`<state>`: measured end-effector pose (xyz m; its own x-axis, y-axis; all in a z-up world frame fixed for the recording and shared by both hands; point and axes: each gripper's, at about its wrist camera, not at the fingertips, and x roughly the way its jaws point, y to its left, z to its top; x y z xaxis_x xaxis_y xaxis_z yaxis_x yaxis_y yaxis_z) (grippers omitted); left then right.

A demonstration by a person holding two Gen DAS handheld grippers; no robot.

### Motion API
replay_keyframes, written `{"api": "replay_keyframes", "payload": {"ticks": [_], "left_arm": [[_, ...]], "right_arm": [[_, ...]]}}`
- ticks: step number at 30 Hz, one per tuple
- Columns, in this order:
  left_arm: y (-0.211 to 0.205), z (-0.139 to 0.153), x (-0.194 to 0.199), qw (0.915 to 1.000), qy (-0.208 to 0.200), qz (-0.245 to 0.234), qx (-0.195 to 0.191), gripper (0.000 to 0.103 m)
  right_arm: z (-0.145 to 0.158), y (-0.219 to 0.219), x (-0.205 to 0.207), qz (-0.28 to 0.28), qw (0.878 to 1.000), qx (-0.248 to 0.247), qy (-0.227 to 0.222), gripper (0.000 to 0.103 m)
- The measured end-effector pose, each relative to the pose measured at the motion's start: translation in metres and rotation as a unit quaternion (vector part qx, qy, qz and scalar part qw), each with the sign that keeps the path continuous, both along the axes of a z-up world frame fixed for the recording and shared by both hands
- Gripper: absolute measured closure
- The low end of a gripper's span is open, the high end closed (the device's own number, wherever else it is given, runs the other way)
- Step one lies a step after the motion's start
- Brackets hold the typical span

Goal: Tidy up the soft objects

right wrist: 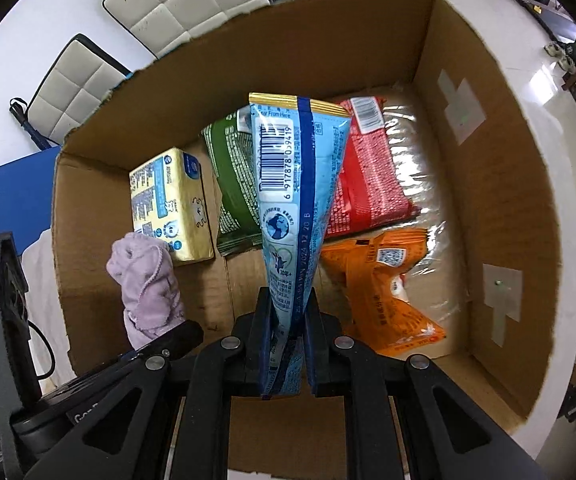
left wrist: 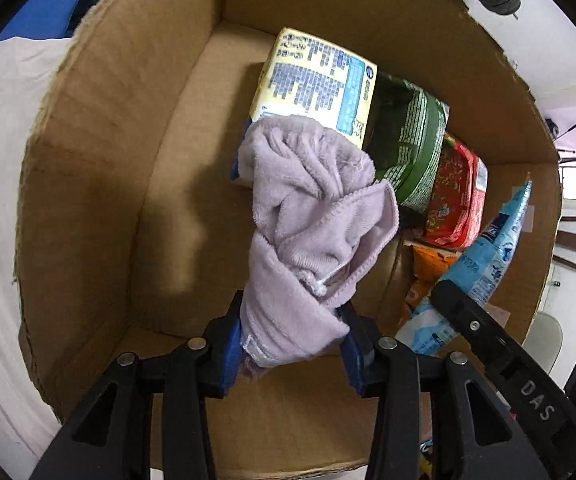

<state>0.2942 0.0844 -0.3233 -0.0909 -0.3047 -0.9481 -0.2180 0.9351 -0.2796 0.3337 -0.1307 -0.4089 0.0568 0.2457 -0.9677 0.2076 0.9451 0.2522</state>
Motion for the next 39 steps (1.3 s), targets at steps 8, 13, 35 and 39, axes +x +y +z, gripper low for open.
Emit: {"api": "replay_keyframes", "payload": {"ticks": [8,13,35,39], "left_arm": [[0.002,0.006,-0.009,0.9999,0.003,-0.006,0.011,0.056],[0.007,0.018,-0.019,0.9997,-0.021,-0.002,0.015,0.037],[0.001,0.089,-0.048,0.9746,-0.167,-0.057,0.138,0.000],[-0.004,0.091,-0.049,0.9718,-0.179,-0.059,0.142,0.000]], "right_arm": [[-0.013,0.001,-0.004,0.023,0.999,-0.016,0.025,0.075],[-0.006,-0.002,-0.012,0.032,0.999,-0.025,0.020,0.064],[0.062,-0.006,-0.065,0.113,0.979,-0.157,-0.061,0.000],[0.064,-0.012,-0.067,0.100,0.980,-0.156,-0.066,0.000]]}}
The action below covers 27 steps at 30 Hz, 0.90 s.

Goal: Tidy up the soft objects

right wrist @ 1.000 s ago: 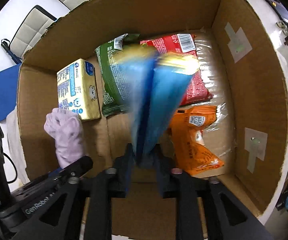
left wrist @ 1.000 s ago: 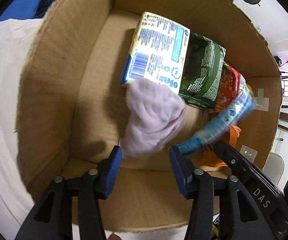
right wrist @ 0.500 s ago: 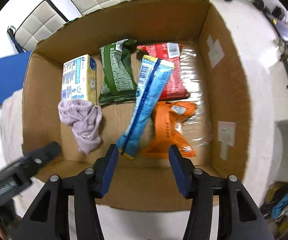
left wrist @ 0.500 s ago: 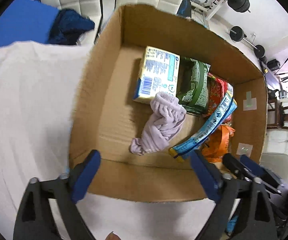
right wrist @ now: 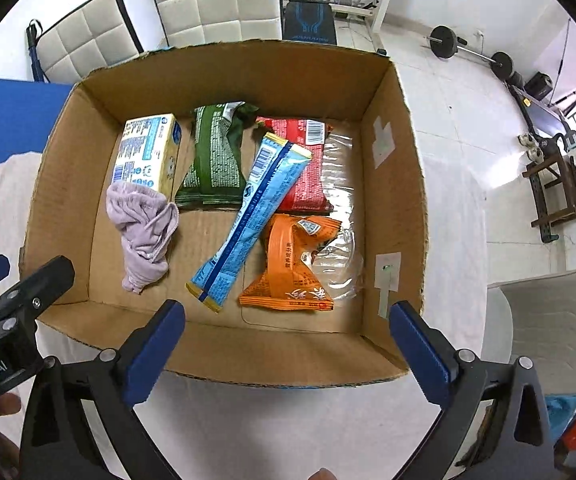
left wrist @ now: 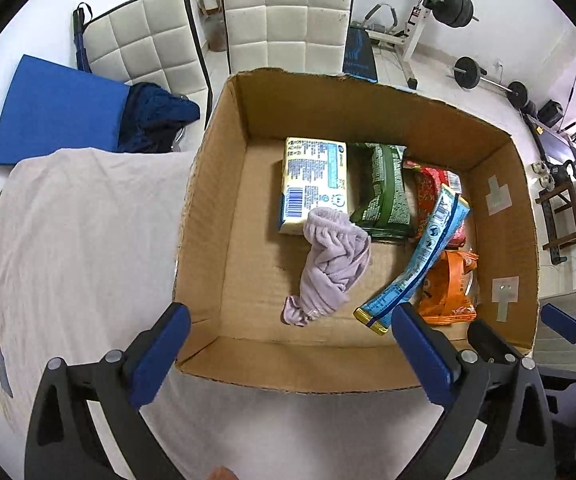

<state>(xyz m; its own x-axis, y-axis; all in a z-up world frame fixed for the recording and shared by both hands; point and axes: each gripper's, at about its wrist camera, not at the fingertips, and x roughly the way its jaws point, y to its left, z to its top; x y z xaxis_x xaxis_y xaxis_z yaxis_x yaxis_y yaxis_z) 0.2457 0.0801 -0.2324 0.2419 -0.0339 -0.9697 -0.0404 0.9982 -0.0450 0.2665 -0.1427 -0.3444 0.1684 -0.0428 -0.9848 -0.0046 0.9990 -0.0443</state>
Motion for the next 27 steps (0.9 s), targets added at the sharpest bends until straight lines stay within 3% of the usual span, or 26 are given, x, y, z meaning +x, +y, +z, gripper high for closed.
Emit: {"api": "replay_keyframes", "payload": {"ticks": [15,27], "left_arm": [[-0.008,0.043,-0.017,0.9990,-0.043,-0.011,-0.002,0.000],[-0.011,0.134,-0.095,0.9938,-0.111,-0.013,0.004,0.000]], "right_arm": [[0.029,-0.011,-0.014,-0.018,0.999,0.006,-0.026,0.000],[0.126,-0.025,-0.092,-0.031,0.992,0.035,-0.114,0.000]]}}
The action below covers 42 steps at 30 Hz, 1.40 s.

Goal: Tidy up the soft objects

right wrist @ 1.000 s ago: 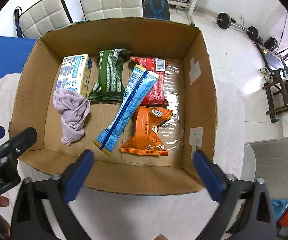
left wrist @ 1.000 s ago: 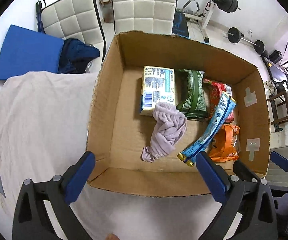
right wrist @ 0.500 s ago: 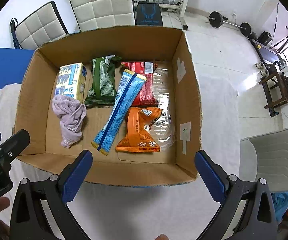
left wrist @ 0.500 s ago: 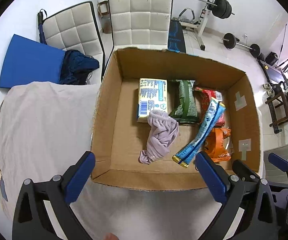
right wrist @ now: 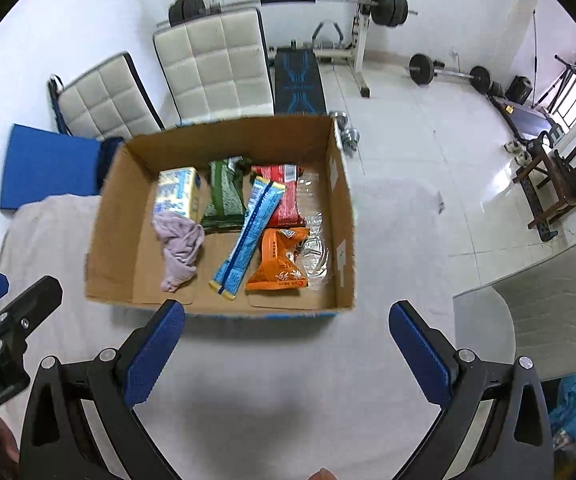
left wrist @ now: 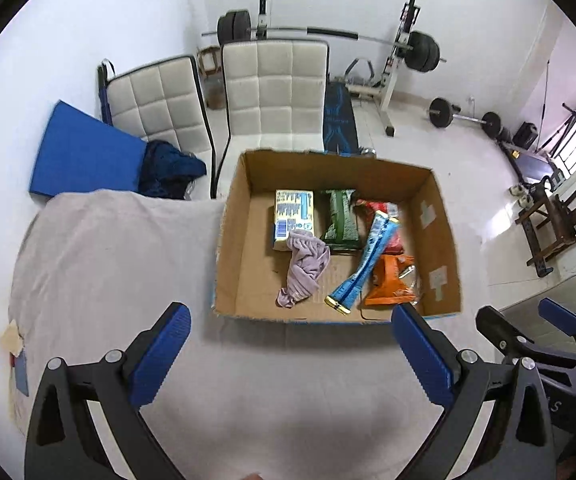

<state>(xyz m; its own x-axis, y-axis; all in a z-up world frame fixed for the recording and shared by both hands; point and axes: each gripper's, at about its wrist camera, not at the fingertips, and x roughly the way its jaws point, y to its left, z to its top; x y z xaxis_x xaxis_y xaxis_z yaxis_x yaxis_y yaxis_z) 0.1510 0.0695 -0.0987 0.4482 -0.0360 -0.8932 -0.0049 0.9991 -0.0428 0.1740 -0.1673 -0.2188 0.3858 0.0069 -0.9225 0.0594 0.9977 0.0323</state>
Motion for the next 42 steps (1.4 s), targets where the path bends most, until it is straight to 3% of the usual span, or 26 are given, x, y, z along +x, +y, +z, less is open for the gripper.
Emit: {"api": "replay_keyframes", "payload": {"ticks": [8,20,31,42], "left_arm": [[-0.001,0.065,-0.055,0.9988,-0.048,-0.001,0.005,0.000],[0.004,0.124,-0.105,0.9971,-0.075,-0.007,-0.010,0.000],[0.004,0.139,-0.127,0.9970,-0.077,-0.003,-0.009,0.000],[0.002,0.134,-0.120,0.9963,-0.084,0.014,-0.011,0.000]], "right_arm": [[0.079,0.002,-0.075,0.009,0.998,0.010,-0.057,0.000],[0.167,-0.003,-0.157,0.019,0.993,0.024,-0.111,0.000],[0.196,0.001,-0.191,0.034,0.993,0.023,-0.111,0.000],[0.191,-0.010,-0.170,0.006,0.992,-0.003,-0.124,0.000]]}}
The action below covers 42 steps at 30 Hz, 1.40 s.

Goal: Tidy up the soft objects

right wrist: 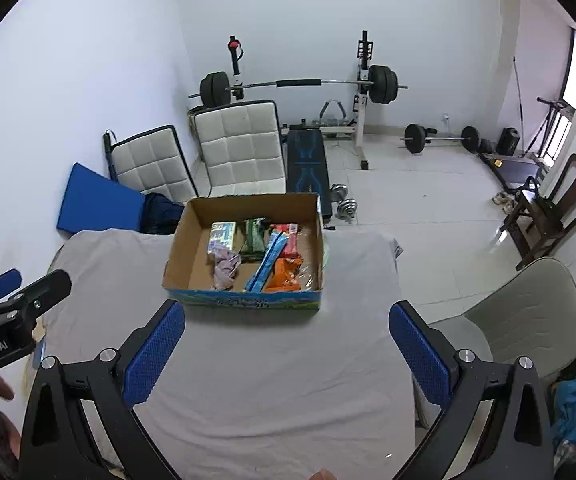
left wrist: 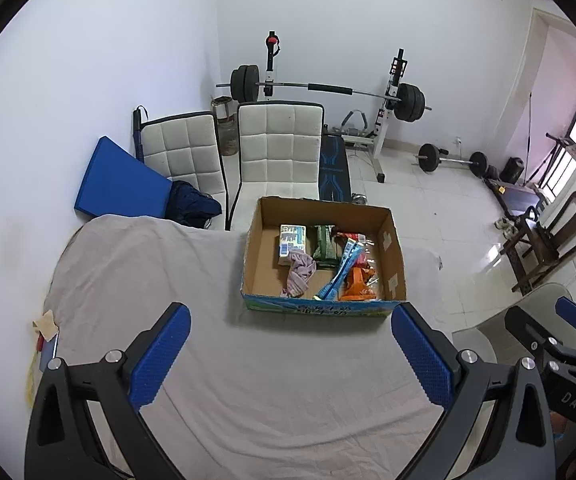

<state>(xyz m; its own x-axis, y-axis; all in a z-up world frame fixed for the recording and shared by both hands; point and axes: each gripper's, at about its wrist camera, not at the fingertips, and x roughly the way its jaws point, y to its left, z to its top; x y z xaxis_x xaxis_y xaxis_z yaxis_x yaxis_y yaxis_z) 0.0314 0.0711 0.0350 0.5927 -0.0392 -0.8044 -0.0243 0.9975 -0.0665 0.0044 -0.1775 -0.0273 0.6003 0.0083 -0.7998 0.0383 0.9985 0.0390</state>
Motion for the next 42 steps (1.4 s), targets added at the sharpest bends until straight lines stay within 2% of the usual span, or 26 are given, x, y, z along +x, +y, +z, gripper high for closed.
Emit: {"api": "replay_keyframes", "payload": {"ticks": [14,42], "left_arm": [[-0.001,-0.008,0.016,0.9999,0.001,0.009,0.008,0.000],[-0.002,-0.011,0.034,0.9998,0.003,0.007,0.019,0.000]], "right_arm": [[-0.004,0.004,0.035,0.002,1.000,-0.016,-0.014,0.000],[-0.019,0.007,0.048,0.007,1.000,-0.015,-0.005,0.000]]}}
